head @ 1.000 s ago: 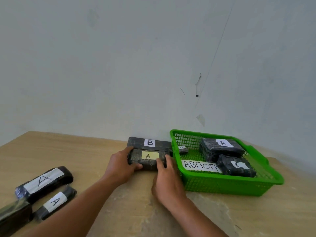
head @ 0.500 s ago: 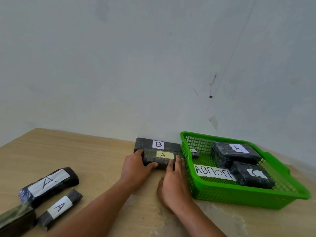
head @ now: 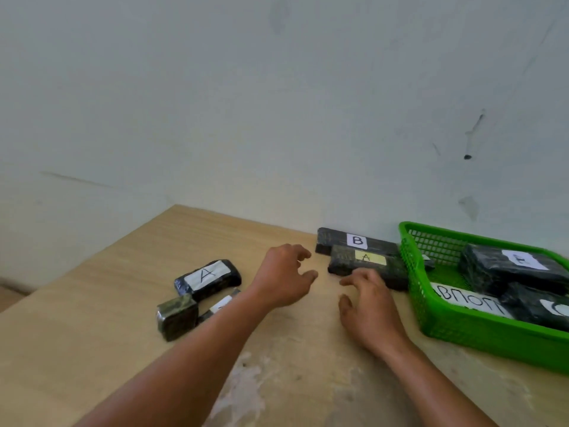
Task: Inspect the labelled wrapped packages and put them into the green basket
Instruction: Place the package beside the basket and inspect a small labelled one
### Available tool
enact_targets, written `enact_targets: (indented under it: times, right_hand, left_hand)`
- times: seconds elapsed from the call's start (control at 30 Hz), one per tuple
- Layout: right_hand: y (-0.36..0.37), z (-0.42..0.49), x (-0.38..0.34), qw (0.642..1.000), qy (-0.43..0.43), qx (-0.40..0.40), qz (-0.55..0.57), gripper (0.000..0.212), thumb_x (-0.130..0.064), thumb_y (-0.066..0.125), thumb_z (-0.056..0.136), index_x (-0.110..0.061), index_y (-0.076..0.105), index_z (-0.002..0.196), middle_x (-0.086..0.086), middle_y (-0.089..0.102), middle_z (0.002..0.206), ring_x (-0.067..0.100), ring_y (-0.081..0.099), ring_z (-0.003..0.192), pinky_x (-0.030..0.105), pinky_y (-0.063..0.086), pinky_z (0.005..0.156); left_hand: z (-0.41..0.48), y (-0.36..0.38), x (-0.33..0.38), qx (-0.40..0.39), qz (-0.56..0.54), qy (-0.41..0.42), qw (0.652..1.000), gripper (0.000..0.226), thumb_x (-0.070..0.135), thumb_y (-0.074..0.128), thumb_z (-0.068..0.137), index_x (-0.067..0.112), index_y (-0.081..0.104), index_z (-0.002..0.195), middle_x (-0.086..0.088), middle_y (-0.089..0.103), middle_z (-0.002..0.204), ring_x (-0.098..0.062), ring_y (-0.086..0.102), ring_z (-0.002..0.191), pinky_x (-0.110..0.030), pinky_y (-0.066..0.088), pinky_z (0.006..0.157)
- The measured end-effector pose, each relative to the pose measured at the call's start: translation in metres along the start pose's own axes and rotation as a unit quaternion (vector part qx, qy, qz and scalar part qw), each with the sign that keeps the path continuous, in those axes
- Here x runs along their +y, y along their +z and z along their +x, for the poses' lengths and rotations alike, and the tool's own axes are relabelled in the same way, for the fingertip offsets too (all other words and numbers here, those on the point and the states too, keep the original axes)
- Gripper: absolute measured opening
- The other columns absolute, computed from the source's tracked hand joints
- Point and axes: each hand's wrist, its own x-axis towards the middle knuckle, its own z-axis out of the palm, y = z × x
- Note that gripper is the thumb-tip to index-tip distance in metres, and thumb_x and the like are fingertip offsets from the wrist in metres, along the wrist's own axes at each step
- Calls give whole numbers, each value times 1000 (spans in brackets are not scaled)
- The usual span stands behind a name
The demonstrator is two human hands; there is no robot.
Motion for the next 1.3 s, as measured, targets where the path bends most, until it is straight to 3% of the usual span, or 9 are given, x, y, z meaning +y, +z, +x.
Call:
enact_targets:
  times: [0.23,0.37,0.5,0.63,0.8,0.87,0.93,1.03,1.3]
  right_hand:
    - [25,-13,-70,992,-53,-90,76,23,-21,65,98,-19,71,120,0,70,117,14,65,104,22,49,88]
    - [38,-23,-96,988,-72,-113,75,28,-19,62,97,-20,71,123,1,68,117,16,64,105,29,53,93]
    - [39,-33,-102,987,-60,-114,94,27,-18,62,98,-20,71,123,1,67,121,17,63,110,30,54,96]
    - [29,-44,-97,974,-9,-106,199,22,-23,60,104,-20,71,122,-2,73,117,13,67,104,28,54,92]
    - [0,-65,-80,866,107,-81,482,13,-20,64,103,-8,66,109,12,79,102,23,79,91,41,67,81]
    - [-11,-72,-65,866,91,-51,490,9,-12,70,99,-6,68,104,15,78,99,27,79,89,43,67,79]
    - [-23,-81,-48,866,71,-37,494,4,-6,71,97,-6,71,101,14,79,94,24,78,84,38,66,74]
    - [-43,-94,-26,854,58,-31,516,9,-3,71,95,-7,74,103,11,81,93,20,78,84,29,63,73]
    - [-58,-115,7,839,77,-2,539,19,-1,68,97,-13,79,107,6,82,100,19,78,96,31,63,83]
  left_hand:
    - [-44,-72,-38,-5,152,-41,987,35,31,64,94,20,68,127,2,74,115,-18,66,110,-30,53,96]
    - [-68,-85,-47,-74,310,-27,947,33,41,58,90,25,69,117,3,71,114,-23,65,111,-38,48,98]
    - [-81,-81,-42,-70,328,-14,942,29,32,59,90,25,69,116,-1,67,117,-26,63,110,-35,44,90]
    - [-87,-71,-27,-12,223,-3,975,41,34,63,89,28,64,130,-1,69,118,-22,65,108,-34,54,86]
    - [-106,-49,0,33,81,20,996,48,43,80,82,33,62,125,11,69,105,-6,65,93,-28,59,81]
    - [-117,-39,13,13,1,19,1000,49,44,85,77,35,63,120,14,67,97,-3,66,86,-27,62,72]
    - [-124,-34,25,-15,-131,-21,991,46,34,87,78,35,64,118,10,68,96,-7,70,86,-25,62,65]
    - [-128,-31,45,-76,-343,-113,930,27,15,73,94,28,71,118,-4,72,103,-16,76,85,-33,65,74]
    - [-123,0,77,-80,-377,-123,914,6,8,74,92,11,79,94,-14,79,88,-24,77,78,-41,66,75]
